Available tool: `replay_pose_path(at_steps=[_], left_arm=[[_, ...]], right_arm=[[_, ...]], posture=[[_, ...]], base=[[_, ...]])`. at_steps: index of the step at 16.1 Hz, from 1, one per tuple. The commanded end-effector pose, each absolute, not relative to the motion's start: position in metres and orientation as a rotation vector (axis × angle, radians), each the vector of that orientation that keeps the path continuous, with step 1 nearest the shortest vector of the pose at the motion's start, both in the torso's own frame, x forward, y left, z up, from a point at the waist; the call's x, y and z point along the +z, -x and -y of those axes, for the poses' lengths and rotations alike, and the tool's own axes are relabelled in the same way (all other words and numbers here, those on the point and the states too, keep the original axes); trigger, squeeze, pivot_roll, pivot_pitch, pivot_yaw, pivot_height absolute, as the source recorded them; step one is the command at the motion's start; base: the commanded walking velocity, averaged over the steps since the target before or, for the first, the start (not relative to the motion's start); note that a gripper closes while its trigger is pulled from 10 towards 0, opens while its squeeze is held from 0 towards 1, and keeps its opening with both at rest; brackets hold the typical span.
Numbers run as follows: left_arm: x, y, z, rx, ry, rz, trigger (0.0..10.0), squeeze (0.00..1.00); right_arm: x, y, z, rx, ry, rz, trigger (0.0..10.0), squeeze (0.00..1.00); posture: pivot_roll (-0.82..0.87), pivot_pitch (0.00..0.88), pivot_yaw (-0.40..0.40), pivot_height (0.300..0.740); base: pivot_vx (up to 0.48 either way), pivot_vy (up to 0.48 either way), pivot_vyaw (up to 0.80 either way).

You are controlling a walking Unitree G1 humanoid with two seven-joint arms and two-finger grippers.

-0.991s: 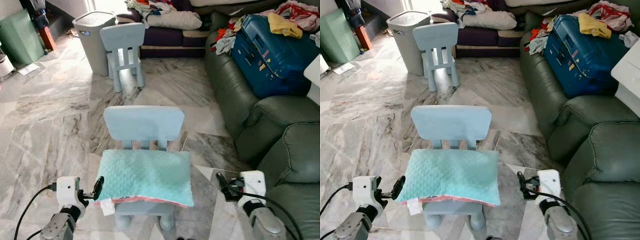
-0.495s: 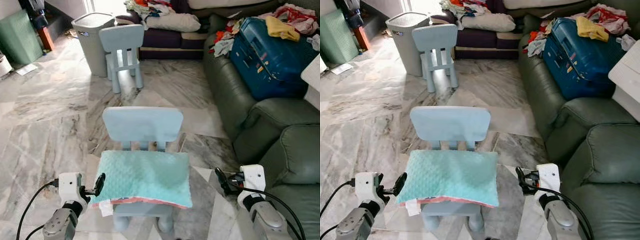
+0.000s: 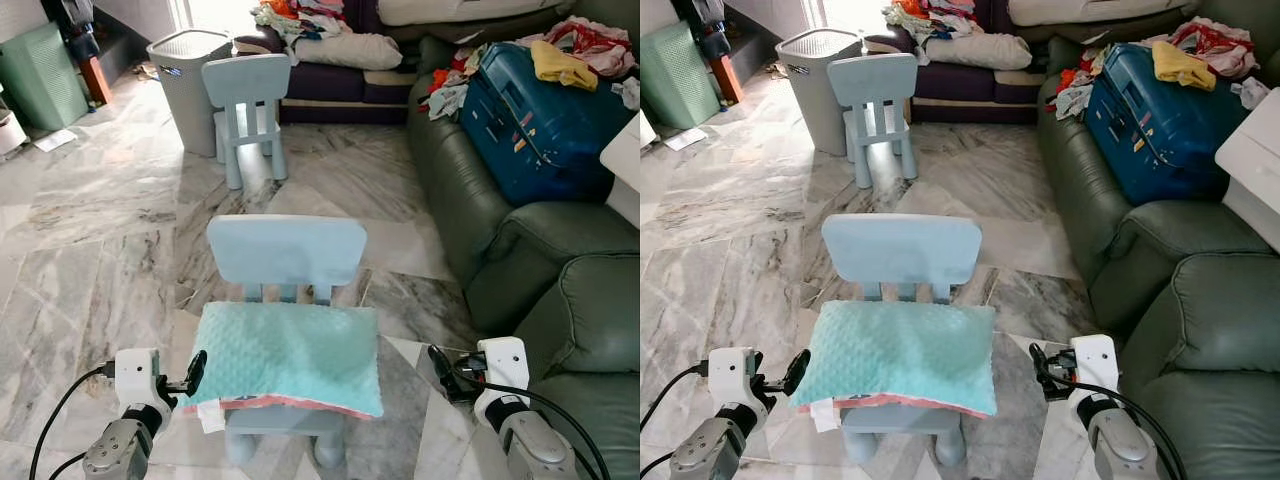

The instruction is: Move the pillow to the sofa

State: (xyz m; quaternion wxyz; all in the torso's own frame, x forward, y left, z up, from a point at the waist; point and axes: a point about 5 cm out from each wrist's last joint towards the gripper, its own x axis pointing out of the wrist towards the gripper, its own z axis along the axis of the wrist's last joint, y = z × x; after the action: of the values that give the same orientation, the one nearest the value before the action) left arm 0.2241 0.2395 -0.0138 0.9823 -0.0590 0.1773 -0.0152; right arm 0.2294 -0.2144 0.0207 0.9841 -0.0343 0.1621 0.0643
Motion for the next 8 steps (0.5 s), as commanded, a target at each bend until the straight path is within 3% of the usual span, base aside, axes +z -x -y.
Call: replay_pose_path(at_steps=[1,8], left_arm=[[-0.0116,-0.2259,-0.2443,-0.019,0.104,-0.351,10.0,0.0],[-0.0093,-0.23,-0.2402,-0.036,0.094,-0.34,10.0,0.0]], right_arm=[[0.0282,-0.2343,0.2151,0.138,0.077,-0.304,10.0,0.0],[0.0279,-0.236,0.2142,0.137,0.082,-0.304,10.0,0.0]], posture=[[-0.14,0.0,-0.043,0.725],[-0.13,0.0,-0.041,0.645]], base=[[0.0,0.0,0.0],[0.0,0.0,0.0]])
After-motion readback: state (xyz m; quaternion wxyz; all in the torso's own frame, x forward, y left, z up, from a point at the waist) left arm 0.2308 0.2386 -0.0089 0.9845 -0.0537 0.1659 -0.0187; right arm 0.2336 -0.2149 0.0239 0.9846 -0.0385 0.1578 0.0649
